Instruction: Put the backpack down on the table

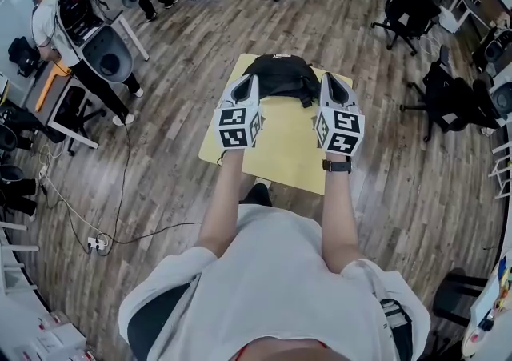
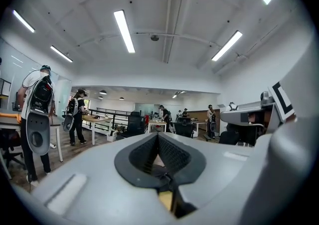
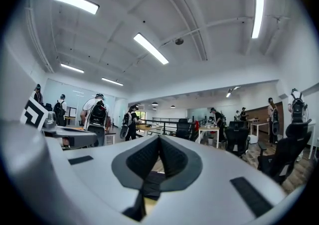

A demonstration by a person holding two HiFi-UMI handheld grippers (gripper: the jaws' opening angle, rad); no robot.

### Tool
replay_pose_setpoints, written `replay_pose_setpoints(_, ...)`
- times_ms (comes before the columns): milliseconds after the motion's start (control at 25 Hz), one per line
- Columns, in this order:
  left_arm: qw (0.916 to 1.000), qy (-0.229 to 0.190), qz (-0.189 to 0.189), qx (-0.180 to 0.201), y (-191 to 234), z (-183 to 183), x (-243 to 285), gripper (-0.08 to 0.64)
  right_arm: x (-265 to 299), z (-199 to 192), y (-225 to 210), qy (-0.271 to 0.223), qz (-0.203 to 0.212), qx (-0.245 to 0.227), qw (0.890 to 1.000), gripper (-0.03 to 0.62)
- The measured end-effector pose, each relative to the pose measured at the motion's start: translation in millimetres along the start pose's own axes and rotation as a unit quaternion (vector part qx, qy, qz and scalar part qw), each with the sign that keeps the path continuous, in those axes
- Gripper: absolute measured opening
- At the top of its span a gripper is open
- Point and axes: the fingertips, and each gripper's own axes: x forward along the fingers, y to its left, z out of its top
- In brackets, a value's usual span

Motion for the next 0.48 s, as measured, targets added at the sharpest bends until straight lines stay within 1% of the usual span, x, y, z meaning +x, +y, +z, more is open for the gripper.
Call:
replay_pose_setpoints(120, 0.9999, -0.012, -0.003, 0.006, 0, 11, -3, 0.011, 0, 6, 3, -0.006, -0.001, 0.001, 1.000, 0.011)
replay_pose_setpoints(240, 0.9998, -0.014, -0.006, 0.011, -1, 16, -5, 0.011, 0, 7, 6, -0.006, 0.001, 0.002, 1.000, 0.011)
replay_pose_setpoints(400, 0.9997, -0.012, -0.021, -0.007, -9, 17, -2, 0.011, 2, 1, 3, 0.001, 0.011, 0.016, 1.000, 0.011)
replay_pose_setpoints(480, 0.9996, -0.014, -0.026, -0.006, -13, 19, 0, 0.011, 3, -1, 1, 0.001, 0.015, 0.028, 0.999, 0.011)
